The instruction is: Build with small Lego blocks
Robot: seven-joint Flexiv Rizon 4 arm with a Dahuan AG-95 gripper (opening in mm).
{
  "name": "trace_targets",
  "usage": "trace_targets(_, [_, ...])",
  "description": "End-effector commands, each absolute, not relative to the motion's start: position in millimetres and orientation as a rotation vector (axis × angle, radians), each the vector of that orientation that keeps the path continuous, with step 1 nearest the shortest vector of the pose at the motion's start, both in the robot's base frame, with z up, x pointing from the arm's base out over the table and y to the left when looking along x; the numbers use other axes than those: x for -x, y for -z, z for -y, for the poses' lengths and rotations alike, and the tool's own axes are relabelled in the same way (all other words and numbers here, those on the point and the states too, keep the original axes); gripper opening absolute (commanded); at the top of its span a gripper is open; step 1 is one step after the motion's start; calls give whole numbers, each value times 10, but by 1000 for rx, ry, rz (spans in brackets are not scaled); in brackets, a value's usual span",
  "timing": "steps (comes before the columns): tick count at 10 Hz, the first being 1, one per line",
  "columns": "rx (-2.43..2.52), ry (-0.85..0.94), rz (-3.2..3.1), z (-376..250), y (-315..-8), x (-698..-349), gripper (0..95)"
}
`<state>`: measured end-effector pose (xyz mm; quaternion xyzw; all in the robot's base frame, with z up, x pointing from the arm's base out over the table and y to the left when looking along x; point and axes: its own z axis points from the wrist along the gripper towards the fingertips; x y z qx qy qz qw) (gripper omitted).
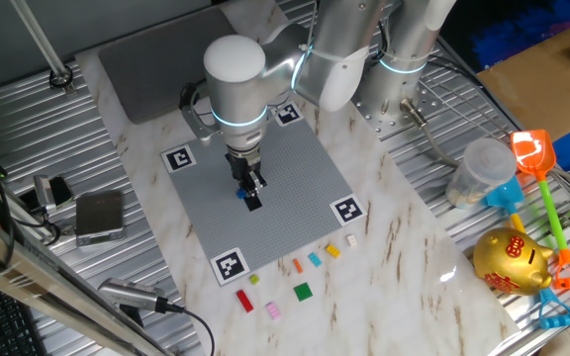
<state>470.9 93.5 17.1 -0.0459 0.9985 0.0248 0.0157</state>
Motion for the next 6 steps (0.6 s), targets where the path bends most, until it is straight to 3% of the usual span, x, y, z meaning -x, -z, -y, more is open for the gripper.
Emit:
trace_targets(1, [147,-78,-3107,-939,-170,-4709,0])
trace_targets(6, [153,-75,-3107,-943,-150,-4713,0])
